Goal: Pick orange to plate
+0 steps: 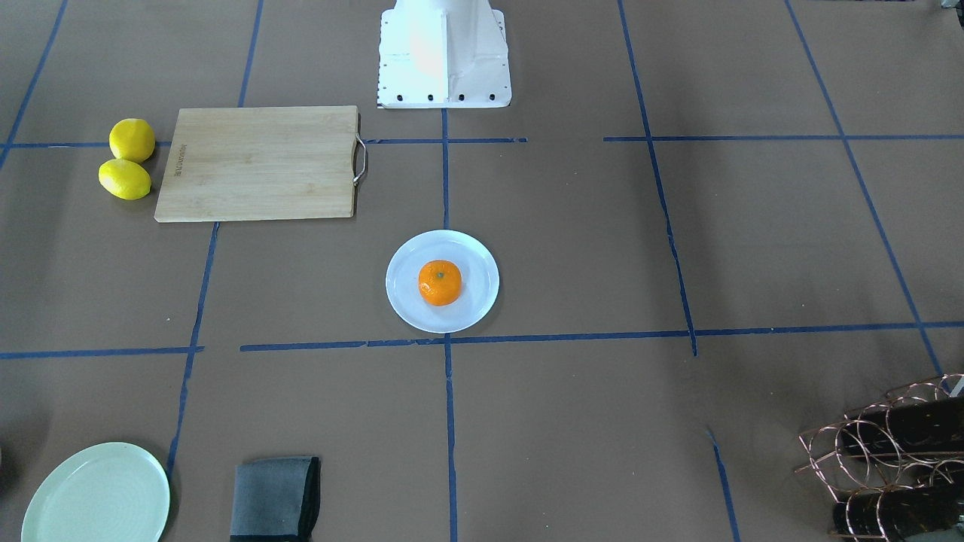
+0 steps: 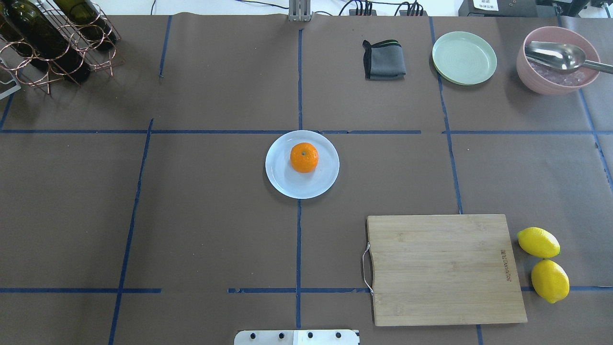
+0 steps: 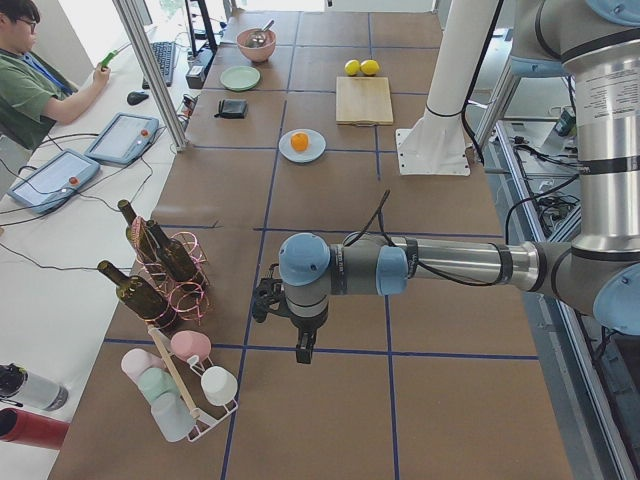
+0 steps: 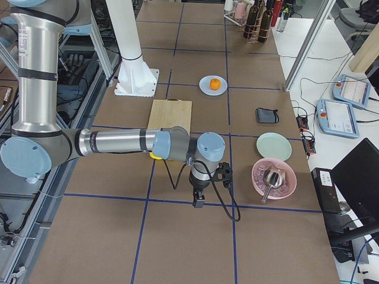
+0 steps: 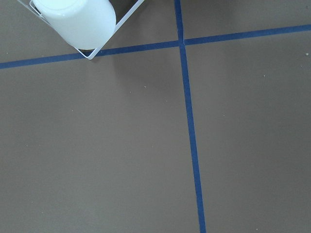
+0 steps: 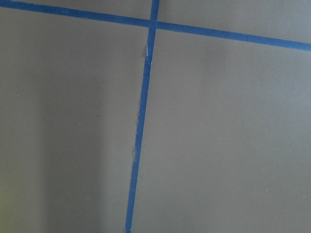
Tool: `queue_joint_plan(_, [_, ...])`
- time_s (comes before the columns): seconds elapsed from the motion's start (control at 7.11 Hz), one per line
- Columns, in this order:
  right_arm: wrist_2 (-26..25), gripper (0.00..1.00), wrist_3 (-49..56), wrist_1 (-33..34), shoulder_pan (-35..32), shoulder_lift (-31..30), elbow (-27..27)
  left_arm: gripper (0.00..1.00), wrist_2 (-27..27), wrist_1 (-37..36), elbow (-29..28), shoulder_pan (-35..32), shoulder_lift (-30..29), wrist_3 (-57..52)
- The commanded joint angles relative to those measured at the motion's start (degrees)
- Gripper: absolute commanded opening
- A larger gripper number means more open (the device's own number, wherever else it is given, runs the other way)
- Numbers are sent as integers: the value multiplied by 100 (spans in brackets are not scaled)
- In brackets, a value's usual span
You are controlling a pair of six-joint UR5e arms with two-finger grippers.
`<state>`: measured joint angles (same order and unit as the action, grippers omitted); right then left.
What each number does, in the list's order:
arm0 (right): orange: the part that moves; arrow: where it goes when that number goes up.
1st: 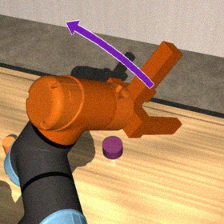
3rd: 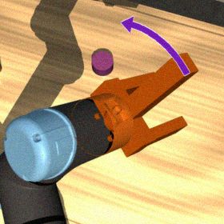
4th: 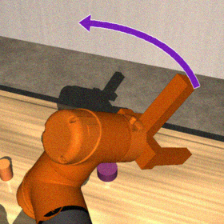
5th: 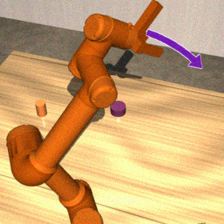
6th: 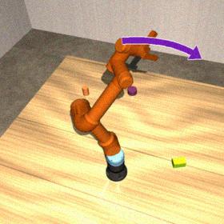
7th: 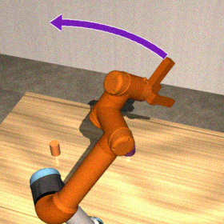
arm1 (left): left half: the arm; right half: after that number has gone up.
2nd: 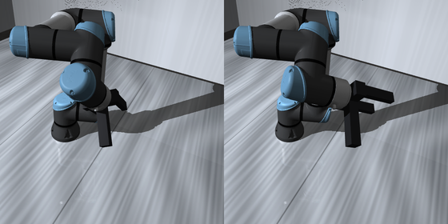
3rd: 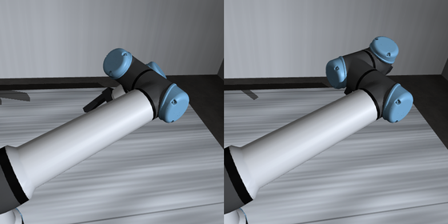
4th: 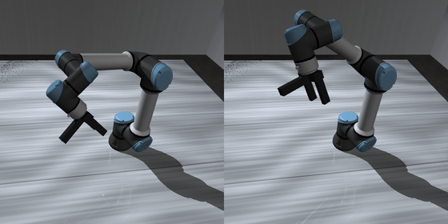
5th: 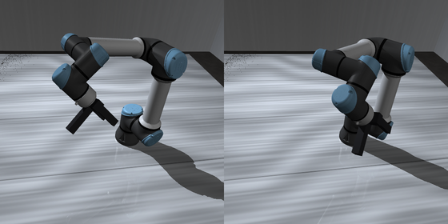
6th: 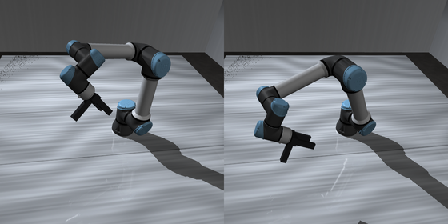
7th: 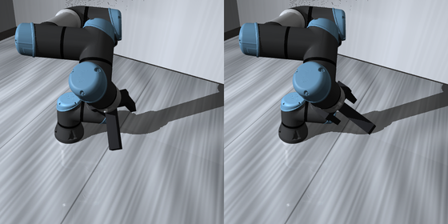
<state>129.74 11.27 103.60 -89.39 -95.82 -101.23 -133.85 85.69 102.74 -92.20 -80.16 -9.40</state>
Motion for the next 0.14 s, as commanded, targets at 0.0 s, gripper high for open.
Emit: queue_joint_plan(0.0, [7, 100, -29, 11, 0, -7, 6, 100, 7, 0, -17, 0, 0, 0])
